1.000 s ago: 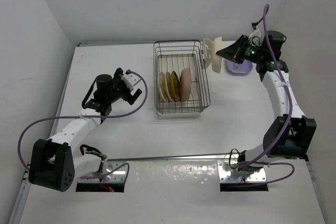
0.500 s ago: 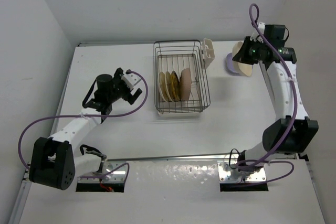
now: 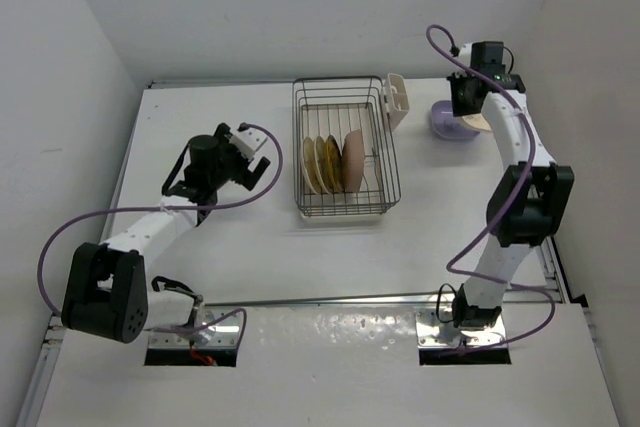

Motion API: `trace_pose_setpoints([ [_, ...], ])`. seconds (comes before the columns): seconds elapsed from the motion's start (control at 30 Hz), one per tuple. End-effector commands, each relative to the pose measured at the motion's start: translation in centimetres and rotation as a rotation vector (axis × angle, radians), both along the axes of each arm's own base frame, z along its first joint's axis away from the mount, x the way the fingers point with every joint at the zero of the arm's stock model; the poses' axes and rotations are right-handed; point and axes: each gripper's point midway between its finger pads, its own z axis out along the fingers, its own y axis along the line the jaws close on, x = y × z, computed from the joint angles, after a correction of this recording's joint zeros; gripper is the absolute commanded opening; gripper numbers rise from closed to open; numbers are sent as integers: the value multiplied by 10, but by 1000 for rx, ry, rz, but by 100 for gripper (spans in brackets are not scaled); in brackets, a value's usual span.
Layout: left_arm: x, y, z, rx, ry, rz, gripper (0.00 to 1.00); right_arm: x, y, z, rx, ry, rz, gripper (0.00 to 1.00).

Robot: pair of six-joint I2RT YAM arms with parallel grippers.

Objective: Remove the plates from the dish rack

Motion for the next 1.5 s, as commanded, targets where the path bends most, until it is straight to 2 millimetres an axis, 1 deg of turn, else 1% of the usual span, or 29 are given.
trace_pose_setpoints([
  [0.0,18,1,34,-4,-78,44,99,46,-15,18,-117,-139,12,0],
  [0.03,20,6,34,6,-76,65,99,54,-15,19,-119,-149,17,0],
  [0.07,20,8,30,15,-58,75,99,62,-14,2,-126,-119,42,0],
  [0.1,22,11,34,19,-62,87,99,66,-13,-6,-124,-104,62,0],
  [0.13,22,14,29,29,-41,102,99,74,-9,-2,-115,-118,87,0],
  [0.17,22,15,29,36,-36,103,99,79,-9,-22,-110,-82,95,0],
  [0.2,24,18,29,35,-33,111,99,83,-9,-29,-107,-73,93,0],
  [0.23,24,20,24,40,-15,115,99,89,-9,-25,-103,-89,87,0],
  [0.27,25,20,23,40,-12,115,99,93,-8,-29,-92,-90,76,0],
  [0.3,27,22,24,40,-15,122,99,97,-9,-39,-87,-81,68,0],
  [0.33,29,24,21,44,-8,127,99,98,-9,-41,-77,-82,52,0],
  [0.47,37,29,24,49,-17,141,99,97,-13,-56,-86,-61,20,0],
  [0.5,39,30,22,51,-15,142,99,94,-12,-62,-86,-44,24,0],
  [0.57,41,33,20,56,-13,146,99,93,-11,-69,-90,-26,36,0],
  [0.63,44,35,18,58,-6,154,99,91,-11,-82,-88,3,38,0],
  [0.67,45,36,17,58,-3,155,99,91,-11,-86,-83,7,38,0],
  [0.7,46,36,11,61,12,154,99,91,-9,-91,-78,15,44,0],
  [0.8,49,38,10,59,18,159,99,91,-2,-102,-58,29,62,0],
  [1.07,52,36,8,61,29,153,99,92,-1,-120,-52,51,53,0],
  [1.1,52,36,7,60,30,155,99,94,-1,-119,-51,47,49,0],
  [1.2,52,37,7,67,31,152,99,94,0,-119,-39,44,39,7],
  [1.23,52,37,6,69,32,153,99,95,0,-119,-39,41,40,17],
  [1.27,52,38,7,69,30,154,99,94,0,-120,-42,44,37,25],
  [1.33,54,38,7,69,32,154,99,95,-1,-116,-54,37,30,37],
  [1.43,54,37,8,68,30,149,100,95,-1,-112,-66,31,32,50],
  [1.47,54,36,7,69,32,148,100,94,-1,-111,-69,29,30,51],
])
